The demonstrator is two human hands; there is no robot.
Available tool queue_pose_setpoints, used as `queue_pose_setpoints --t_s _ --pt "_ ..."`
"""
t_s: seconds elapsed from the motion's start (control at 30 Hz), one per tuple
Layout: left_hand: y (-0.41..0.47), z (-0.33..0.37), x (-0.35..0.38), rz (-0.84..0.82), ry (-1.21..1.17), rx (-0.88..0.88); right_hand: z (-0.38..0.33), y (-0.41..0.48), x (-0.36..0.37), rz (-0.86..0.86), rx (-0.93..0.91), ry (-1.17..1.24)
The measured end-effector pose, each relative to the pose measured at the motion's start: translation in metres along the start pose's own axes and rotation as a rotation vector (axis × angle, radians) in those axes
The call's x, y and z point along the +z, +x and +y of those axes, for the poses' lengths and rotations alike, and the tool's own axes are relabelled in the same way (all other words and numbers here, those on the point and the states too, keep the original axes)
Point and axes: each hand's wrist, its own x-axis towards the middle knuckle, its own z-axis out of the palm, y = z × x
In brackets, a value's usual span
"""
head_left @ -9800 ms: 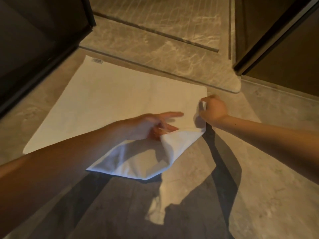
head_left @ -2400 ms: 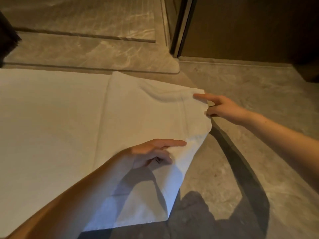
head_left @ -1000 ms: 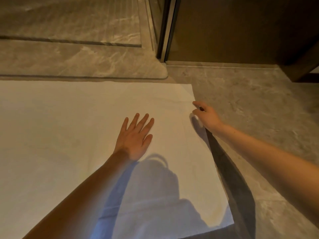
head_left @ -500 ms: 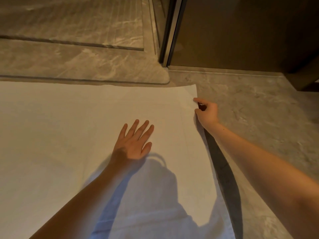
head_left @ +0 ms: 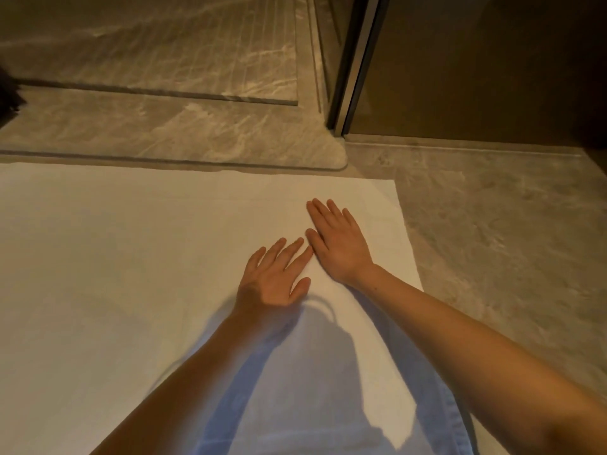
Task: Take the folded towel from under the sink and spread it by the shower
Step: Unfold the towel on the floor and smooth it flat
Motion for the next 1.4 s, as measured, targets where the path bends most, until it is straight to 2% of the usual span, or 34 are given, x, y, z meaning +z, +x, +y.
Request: queue_pose_setpoints --t_s 0.07,0.13,0.23,0.33,0.47,0.63,0.8,0.9,1.0,1.07,1.13,1.3,1.4 --pt "0.03 -0.007 -0.008 0.024 -0.025 -0.069 0.004 0.0 0.004 0.014 -0.004 -0.014" --pt "0.055 -0.015 -0.014 0.045 0.045 -0.089 0.004 0.0 0.006 0.014 -0.009 -0.025" --pt "0.073 -0.035 -0.015 -0.019 0.122 -0.042 0.004 -0.001 0.005 0.014 -0.005 -0.029" --pt "0.073 -0.053 -0.01 -0.037 0.093 0.013 0.008 -0.001 0.006 0.014 0.017 -0.015" --pt "0.071 -0.076 -0.013 -0.013 0.091 0.021 0.029 -0.009 -0.001 0.045 0.122 -0.007" --pt "0.064 -0.112 -0.024 0.008 0.086 -0.082 0.058 -0.025 -0.011 0.047 0.242 -0.012" --pt "0.065 -0.101 -0.035 -0.039 0.107 -0.148 0.06 -0.032 -0.024 0.035 0.372 -0.031" --pt "0.095 -0.079 -0.058 -0.004 0.268 -0.154 0.048 -0.01 -0.038 0.03 0.452 -0.056" --pt "0.122 -0.034 -0.051 -0.004 0.236 -0.025 0.016 0.036 -0.045 0.099 0.349 -0.011" --pt "0.123 -0.013 -0.028 -0.064 0.208 -0.002 -0.006 0.053 -0.034 0.04 0.195 0.04" --pt "0.122 -0.013 -0.01 -0.044 0.153 -0.036 -0.006 0.053 -0.018 -0.024 0.108 0.051" --pt "0.117 -0.041 -0.007 -0.024 0.074 0.012 0.053 0.031 -0.018 0.012 0.231 -0.02" --pt "0.107 -0.067 -0.008 0.012 0.055 -0.048 0.081 0.017 -0.022 0.034 0.302 -0.041"
